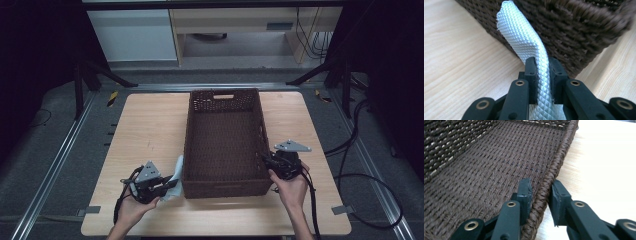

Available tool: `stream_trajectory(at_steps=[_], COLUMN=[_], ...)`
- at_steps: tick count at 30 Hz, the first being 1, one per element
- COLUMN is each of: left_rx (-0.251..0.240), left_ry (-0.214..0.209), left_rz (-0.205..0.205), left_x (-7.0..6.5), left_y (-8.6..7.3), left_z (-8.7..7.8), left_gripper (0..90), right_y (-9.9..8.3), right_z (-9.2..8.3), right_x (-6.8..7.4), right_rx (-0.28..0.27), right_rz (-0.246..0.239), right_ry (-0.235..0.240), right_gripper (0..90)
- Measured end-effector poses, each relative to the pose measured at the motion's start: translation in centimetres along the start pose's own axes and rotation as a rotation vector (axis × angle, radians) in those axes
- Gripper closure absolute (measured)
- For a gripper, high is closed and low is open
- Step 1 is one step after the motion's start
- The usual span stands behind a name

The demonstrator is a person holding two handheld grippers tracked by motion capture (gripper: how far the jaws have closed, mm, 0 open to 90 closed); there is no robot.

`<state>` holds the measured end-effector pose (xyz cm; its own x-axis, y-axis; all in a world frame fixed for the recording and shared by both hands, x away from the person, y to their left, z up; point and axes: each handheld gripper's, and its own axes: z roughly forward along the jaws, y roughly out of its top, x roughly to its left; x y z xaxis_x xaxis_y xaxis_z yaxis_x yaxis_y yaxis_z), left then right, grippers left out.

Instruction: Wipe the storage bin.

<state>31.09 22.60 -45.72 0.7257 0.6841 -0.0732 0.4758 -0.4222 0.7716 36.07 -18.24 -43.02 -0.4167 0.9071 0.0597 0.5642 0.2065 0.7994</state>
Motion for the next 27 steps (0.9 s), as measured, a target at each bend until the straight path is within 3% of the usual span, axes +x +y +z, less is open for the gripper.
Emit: stream_trajectory(at_steps=[7, 11, 14, 18, 21, 24, 27], left_rx=[0.067, 0.089, 0.051, -0.06, -0.124, -0.134, -0.095], left_ry=[-0.01, -0.018, -0.016, -0.01, -0.007, -0.015, -0.018], left_rz=[0.013, 0.016, 0.019, 0.014, 0.017, 0.032, 0.037], left_x=[-0.2, -0.3, -0.5, -0.9, -1.1, -1.3, -1.6], left_y=[-0.5, -0.5, 0.0, 0.8, 1.3, 1.3, 0.9], left_z=[1.2, 1.8, 1.1, -1.1, -2.6, -3.0, -2.2], left_gripper=[78.7, 78.7, 78.7, 78.6, 78.6, 78.6, 78.6], right_y=[-0.2, -0.4, -0.3, 0.1, -0.1, -0.3, -0.4], right_z=[-0.3, -0.5, -0.9, -2.2, -2.7, -3.0, -3.3], right_x=[-0.3, -0.8, -1.0, -1.5, -1.8, -2.2, -2.9], right_rx=[-0.01, -0.019, -0.058, -0.132, -0.146, -0.153, -0.186], right_rz=[0.042, 0.05, 0.023, 0.033, 0.03, 0.036, 0.067], right_ry=[-0.06, -0.028, -0.03, 0.004, 0.003, -0.008, 0.002], right_gripper=[73.2, 67.9, 57.7, 50.9, 47.7, 42.9, 37.3])
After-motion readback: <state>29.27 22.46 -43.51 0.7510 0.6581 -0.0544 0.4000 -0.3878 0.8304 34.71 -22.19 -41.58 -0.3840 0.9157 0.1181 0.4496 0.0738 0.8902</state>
